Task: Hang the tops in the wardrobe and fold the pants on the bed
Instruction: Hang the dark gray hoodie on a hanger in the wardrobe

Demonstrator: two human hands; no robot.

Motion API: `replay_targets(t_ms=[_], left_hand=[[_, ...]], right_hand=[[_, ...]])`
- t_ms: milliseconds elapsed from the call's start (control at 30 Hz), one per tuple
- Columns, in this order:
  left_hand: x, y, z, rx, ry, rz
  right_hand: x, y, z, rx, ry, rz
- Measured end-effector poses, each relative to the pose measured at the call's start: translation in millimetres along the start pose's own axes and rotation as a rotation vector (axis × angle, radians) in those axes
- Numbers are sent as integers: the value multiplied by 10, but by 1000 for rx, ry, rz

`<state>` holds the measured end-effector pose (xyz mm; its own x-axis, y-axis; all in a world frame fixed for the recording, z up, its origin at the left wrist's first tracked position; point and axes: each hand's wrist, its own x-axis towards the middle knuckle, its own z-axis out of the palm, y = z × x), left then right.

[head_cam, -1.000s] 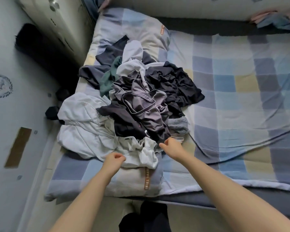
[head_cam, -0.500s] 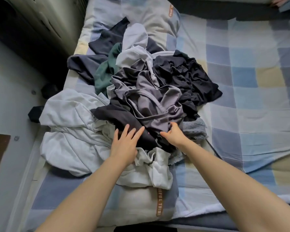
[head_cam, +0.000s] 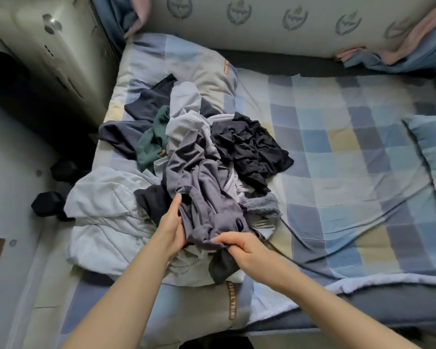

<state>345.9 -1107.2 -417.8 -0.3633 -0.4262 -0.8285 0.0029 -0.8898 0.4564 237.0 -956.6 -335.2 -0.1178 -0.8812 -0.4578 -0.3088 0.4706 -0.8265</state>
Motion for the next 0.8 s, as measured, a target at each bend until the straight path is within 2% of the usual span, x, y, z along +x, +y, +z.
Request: replay_targets(t_ms=[67, 133, 300, 333, 433, 500, 567, 667, 800], left_hand=[[-202, 134, 85, -20, 35, 31], [-442, 260, 140, -33, 41, 96], [-1291, 616, 252, -42, 43, 482], [-1508, 667, 280, -27, 26, 565], [-2128, 699, 444, 69, -104, 758], [-2432, 694, 562, 110, -197, 817], [-2710, 709, 663, 140, -257, 830], [-2966, 811, 757, 151, -276, 843], [-3220, 893, 847, 101, -399, 787]], right_hand=[[-262, -228, 26, -45, -21, -10], [-546, -412, 34, -54, 50, -19], [-1166, -540, 53, 7, 255, 66], [-1265, -530, 76, -85, 272, 95], [-1469, -493, 216, -559, 352, 242], [-1538, -547, 255, -616, 448, 344], [-1677, -670, 249, -548, 564, 392], [-1884, -711, 177, -373, 609, 446], [-2337, -833, 103, 153, 726, 263]])
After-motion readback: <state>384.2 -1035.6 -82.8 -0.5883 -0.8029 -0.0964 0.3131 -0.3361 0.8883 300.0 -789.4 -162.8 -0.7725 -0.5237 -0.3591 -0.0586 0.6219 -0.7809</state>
